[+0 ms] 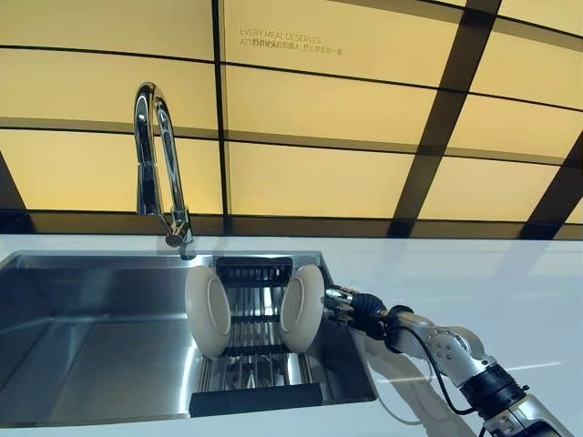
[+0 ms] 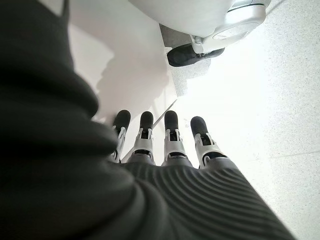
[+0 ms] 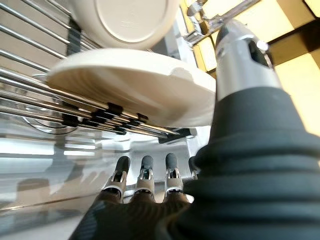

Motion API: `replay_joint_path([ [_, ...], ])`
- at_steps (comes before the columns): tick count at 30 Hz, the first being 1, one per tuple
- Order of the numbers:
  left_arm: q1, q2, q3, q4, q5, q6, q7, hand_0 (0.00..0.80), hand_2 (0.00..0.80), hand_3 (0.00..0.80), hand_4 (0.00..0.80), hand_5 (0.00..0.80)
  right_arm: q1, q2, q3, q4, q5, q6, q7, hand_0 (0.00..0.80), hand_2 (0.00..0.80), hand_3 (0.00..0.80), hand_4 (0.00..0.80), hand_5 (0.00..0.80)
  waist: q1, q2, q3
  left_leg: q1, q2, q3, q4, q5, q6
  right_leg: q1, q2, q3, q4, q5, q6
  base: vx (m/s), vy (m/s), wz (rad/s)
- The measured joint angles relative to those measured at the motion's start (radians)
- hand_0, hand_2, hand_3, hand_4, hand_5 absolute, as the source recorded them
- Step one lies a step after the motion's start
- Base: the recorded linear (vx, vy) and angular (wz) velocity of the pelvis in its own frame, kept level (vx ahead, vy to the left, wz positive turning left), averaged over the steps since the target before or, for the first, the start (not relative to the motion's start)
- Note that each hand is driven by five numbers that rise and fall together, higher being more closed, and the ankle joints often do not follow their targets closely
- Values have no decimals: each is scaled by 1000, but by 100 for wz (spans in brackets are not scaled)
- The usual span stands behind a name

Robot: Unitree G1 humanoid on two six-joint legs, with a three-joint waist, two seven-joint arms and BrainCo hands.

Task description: Take plates into dishwasher

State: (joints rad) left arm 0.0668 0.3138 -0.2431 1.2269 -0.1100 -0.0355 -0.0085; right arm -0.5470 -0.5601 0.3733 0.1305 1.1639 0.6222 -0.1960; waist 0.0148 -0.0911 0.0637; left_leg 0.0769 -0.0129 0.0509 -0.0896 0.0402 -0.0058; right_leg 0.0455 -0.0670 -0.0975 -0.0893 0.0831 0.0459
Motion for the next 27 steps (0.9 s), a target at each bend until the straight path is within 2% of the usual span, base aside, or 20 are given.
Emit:
replay_joint_path([
  [27,-2,1,-12,-2,-1,4,1,0,0,0,0,0,-1,43,32,0,42,-1,-87,0,0,0,0,0,1,1,1,-1,0,0,0,0,0,-1,0,0,0,0,0,0,0,0],
])
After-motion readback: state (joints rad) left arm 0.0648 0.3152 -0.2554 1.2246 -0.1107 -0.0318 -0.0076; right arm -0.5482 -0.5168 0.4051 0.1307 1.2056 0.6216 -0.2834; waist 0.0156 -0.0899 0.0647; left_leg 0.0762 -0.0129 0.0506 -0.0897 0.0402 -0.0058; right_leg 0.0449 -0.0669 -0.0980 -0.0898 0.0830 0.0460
